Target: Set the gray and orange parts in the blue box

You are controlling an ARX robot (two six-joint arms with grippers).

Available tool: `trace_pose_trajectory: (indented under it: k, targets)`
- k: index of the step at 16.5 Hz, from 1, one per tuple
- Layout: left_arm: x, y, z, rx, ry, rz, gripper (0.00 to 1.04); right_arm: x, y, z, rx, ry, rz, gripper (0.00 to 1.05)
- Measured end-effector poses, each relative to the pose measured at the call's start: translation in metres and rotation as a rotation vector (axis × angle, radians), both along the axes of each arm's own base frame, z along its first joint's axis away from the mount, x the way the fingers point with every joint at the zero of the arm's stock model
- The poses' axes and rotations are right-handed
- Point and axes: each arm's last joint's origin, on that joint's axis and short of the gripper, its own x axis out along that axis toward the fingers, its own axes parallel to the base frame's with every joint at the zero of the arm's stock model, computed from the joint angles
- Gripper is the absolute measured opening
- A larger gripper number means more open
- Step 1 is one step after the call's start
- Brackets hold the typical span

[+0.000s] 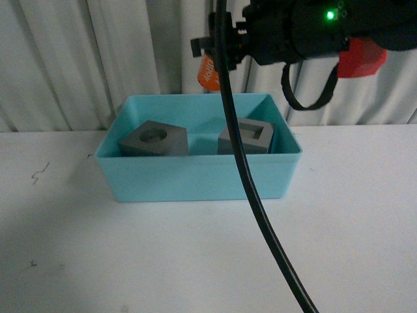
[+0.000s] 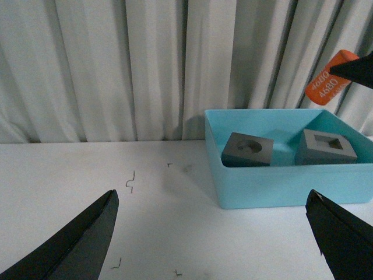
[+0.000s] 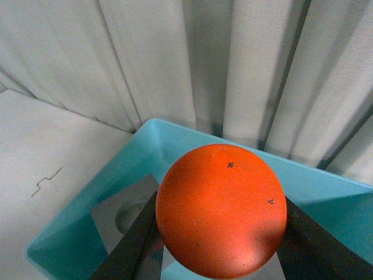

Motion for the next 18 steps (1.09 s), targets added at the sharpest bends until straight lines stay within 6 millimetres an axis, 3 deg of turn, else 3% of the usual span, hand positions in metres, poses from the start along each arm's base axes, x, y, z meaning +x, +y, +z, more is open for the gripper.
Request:
trace_pose_trajectory:
  k: [2,4,12,18]
  targets:
    - [0.0,0.0,0.0,0.0,0.0,0.0,0.98,0.0,0.014,-0.007,0.008,0.033,-0.002,0.46]
    - [0.0,0.0,0.0,0.0,0.0,0.0,0.98,-0.001,0.025,-0.034,-0.007,0.104,-0.006,0.46]
    - [0.0,0.0,0.0,0.0,0.0,0.0,0.98,0.003,0.034,-0.081,-0.054,0.233,-0.032,0.46]
    - [0.0,0.0,0.0,0.0,0.0,0.0,0.98,0.01,0.043,-0.088,-0.055,0.255,-0.04,0.46]
